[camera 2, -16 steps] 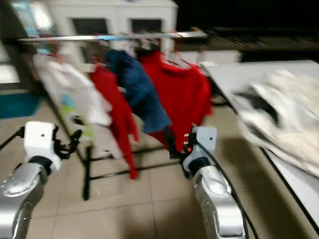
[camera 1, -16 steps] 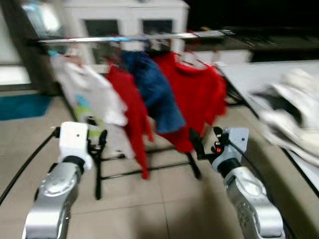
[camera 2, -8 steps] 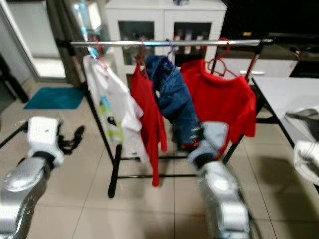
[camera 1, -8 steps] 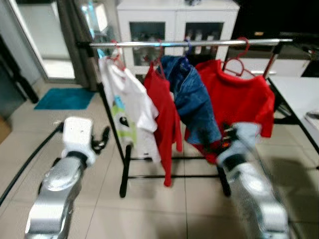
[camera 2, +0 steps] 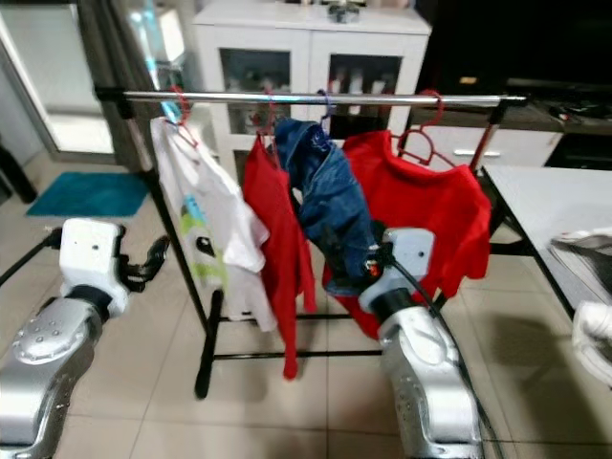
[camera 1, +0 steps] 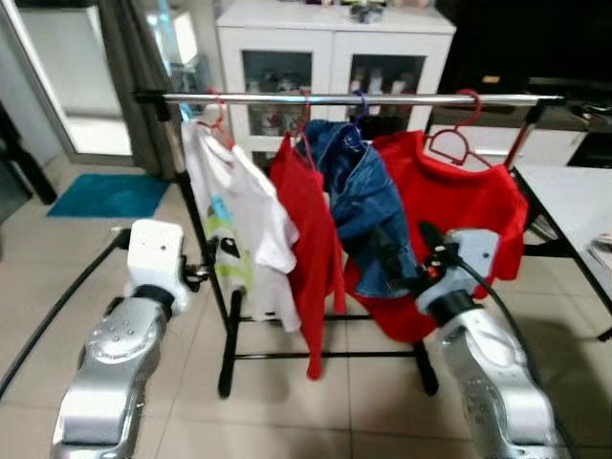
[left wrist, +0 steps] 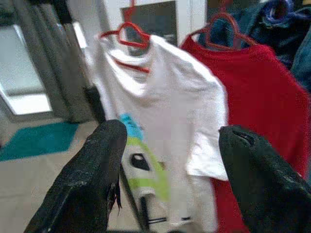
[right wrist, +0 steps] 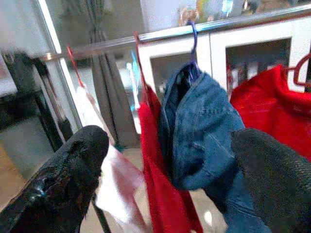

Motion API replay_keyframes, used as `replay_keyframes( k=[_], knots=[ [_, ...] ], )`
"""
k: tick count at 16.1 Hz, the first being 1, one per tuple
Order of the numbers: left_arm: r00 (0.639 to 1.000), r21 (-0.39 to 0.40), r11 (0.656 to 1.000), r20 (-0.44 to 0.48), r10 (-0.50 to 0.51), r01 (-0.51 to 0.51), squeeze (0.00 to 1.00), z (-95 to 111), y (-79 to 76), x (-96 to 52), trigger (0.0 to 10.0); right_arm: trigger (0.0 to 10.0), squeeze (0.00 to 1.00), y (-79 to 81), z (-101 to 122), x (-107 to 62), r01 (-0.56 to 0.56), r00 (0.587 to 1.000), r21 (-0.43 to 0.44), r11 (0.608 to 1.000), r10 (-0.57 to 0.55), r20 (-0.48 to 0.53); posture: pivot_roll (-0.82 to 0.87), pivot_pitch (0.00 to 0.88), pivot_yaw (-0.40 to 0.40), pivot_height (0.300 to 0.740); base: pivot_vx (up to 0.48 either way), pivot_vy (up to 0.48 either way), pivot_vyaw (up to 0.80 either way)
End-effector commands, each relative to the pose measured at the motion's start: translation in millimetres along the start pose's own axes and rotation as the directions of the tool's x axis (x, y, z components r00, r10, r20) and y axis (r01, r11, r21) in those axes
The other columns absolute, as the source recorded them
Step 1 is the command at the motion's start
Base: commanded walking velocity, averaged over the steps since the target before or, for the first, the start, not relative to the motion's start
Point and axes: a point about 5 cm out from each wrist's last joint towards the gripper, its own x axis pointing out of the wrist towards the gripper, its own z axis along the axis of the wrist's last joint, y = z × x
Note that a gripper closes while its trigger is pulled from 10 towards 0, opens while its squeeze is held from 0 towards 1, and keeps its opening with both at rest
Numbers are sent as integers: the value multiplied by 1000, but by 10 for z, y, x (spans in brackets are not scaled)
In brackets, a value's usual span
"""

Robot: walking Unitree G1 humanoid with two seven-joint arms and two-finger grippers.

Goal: Hang hanger

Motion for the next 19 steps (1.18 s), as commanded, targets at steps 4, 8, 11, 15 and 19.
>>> replay_keyframes(
  k=[4, 8, 11, 15, 19],
  knots=[
    [1000, 21, 1000, 7, 22, -22, 0, 11, 70, -37, 10000, 10000, 0, 124, 35, 73, -52, 998, 39, 998, 51, 29, 117, 0, 9, 740, 273, 0, 800],
    [1000, 32, 999, 12, 18, -18, 0, 19, 60, -37, 10000, 10000, 0, -1, 110, 115, 52, 996, 10, 999, -52, 78, 117, 0, 4, 740, 274, 0, 588],
    [999, 46, 999, 37, 20, -22, 0, 66, 78, 2, 10000, 10000, 0, -41, 102, 149, 114, 993, 60, 992, -116, 19, 119, 0, -3, 740, 273, 0, 0],
    [999, 43, 999, 52, 3, -5, 0, 109, 70, 55, 10000, 10000, 0, -19, 145, 149, 102, 993, 38, 994, -104, 50, 119, 0, -10, 740, 273, 0, 0],
    [999, 24, 1000, 48, -8, 7, 0, 96, 26, 78, 10000, 10000, 0, 1, 97, 203, 107, 994, 61, 992, -107, -5, 118, 0, -11, 740, 301, 0, 0]
  ],
)
